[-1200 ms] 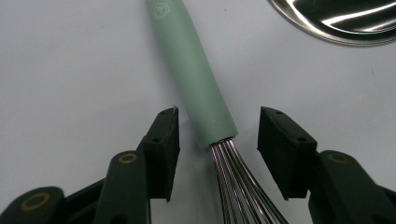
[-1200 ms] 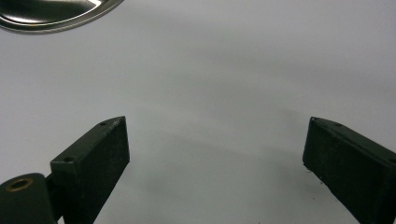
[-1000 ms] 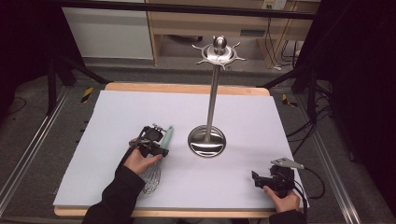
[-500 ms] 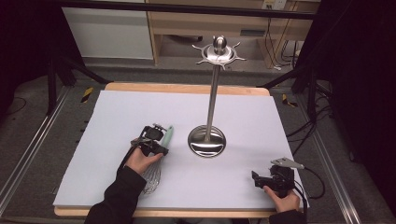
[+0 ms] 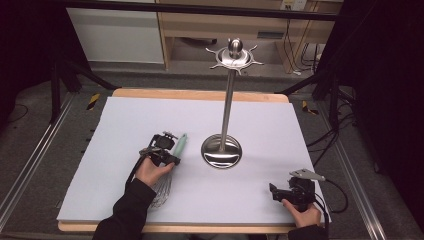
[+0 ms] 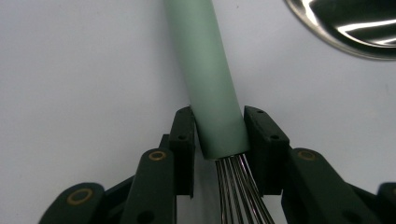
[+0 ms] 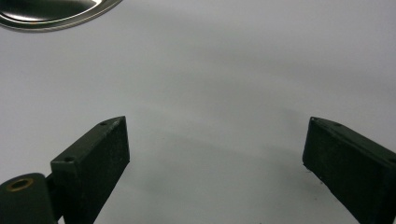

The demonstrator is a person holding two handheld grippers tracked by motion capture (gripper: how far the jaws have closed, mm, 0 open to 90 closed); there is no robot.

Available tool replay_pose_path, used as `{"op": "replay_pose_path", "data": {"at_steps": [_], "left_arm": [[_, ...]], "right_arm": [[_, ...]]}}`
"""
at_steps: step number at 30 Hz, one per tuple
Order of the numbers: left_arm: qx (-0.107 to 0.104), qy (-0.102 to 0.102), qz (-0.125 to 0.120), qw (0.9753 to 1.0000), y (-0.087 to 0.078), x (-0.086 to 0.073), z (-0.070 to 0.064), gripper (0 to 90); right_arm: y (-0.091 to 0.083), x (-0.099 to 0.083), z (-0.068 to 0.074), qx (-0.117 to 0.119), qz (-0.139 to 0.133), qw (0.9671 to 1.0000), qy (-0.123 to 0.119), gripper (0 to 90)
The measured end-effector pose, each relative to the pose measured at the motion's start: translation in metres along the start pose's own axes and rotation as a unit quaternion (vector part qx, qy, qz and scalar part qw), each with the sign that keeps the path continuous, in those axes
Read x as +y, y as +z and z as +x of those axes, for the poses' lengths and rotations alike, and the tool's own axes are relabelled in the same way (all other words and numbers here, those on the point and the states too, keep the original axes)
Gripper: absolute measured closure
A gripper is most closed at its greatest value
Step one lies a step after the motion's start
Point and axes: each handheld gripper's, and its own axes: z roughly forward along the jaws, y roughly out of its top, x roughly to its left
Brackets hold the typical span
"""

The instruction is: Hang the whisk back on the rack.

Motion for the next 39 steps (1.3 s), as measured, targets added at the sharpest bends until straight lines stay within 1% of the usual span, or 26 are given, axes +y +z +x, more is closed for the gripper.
{"op": "replay_pose_path", "data": {"at_steps": [1, 2, 3, 4, 5, 6, 7, 8, 12, 15, 20, 22, 27, 29, 32, 34, 35, 39], "left_arm": [[-0.001, 0.001, -0.006, 1.0000, -0.003, 0.000, -0.001, 65.8], [-0.007, 0.000, -0.021, 0.9998, -0.010, -0.001, -0.002, 66.1], [-0.007, 0.000, -0.021, 0.9998, -0.010, -0.001, -0.002, 66.4], [-0.010, 0.003, -0.027, 0.9996, -0.013, -0.002, -0.002, 66.4], [-0.016, 0.005, -0.040, 0.9990, -0.020, -0.004, -0.003, 66.9], [-0.016, 0.005, -0.040, 0.9990, -0.020, -0.004, -0.003, 67.1], [-0.018, 0.005, -0.047, 0.9987, -0.024, -0.005, -0.004, 67.1], [-0.022, 0.005, -0.055, 0.9982, -0.028, -0.007, -0.005, 67.3], [-0.032, 0.012, -0.074, 0.9967, -0.039, -0.011, -0.006, 67.9], [-0.034, 0.015, -0.091, 0.9951, -0.048, -0.014, -0.008, 68.4], [-0.038, 0.020, -0.118, 0.9921, -0.062, -0.021, -0.010, 68.7], [-0.040, 0.026, -0.127, 0.9908, -0.068, -0.024, -0.011, 68.7], [-0.041, 0.031, -0.157, 0.9862, -0.082, -0.032, -0.013, 68.8], [-0.044, 0.030, -0.169, 0.9841, -0.086, -0.036, -0.012, 68.9], [-0.042, 0.030, -0.178, 0.9828, -0.089, -0.039, -0.011, 68.9], [-0.040, 0.031, -0.182, 0.9819, -0.091, -0.041, -0.010, 68.9], [-0.040, 0.031, -0.185, 0.9814, -0.092, -0.042, -0.010, 68.9], [-0.039, 0.031, -0.197, 0.9792, -0.100, -0.047, -0.008, 68.9]], "right_arm": [[0.000, 0.000, 0.000, 0.000, 0.000, 1.0000, 0.000, 7.7], [0.000, 0.000, 0.000, 0.000, 0.000, 1.0000, 0.000, 7.7], [0.000, 0.000, 0.000, 0.000, 0.000, 1.0000, 0.000, 7.7], [0.000, 0.000, 0.000, 0.000, 0.000, 1.0000, 0.000, 7.7], [0.000, 0.000, 0.000, 0.000, -0.001, 1.0000, 0.000, 7.7], [0.000, 0.000, 0.000, 0.000, -0.001, 1.0000, 0.000, 7.7], [0.000, 0.000, 0.000, 0.000, 0.000, 1.0000, 0.000, 7.7], [0.000, 0.000, 0.000, 0.000, 0.000, 1.0000, 0.000, 7.7], [0.000, 0.000, 0.000, 0.000, 0.001, 1.0000, 0.000, 7.7], [0.000, 0.000, 0.000, -0.001, 0.001, 1.0000, 0.002, 7.7], [0.000, 0.000, 0.000, -0.001, 0.001, 1.0000, 0.002, 7.7], [0.000, 0.000, 0.000, -0.001, 0.001, 1.0000, 0.002, 7.7], [0.000, 0.000, 0.000, -0.001, 0.001, 1.0000, 0.004, 7.7], [0.000, 0.000, 0.000, -0.001, 0.002, 1.0000, 0.004, 7.7], [0.000, 0.000, 0.000, -0.001, 0.002, 1.0000, 0.006, 7.7], [0.000, 0.000, -0.001, 0.000, 0.002, 1.0000, 0.002, 7.7], [0.000, 0.000, 0.000, 0.001, 0.003, 1.0000, 0.006, 7.7], [0.000, -0.001, 0.000, 0.001, 0.002, 1.0000, 0.006, 7.7]]}}
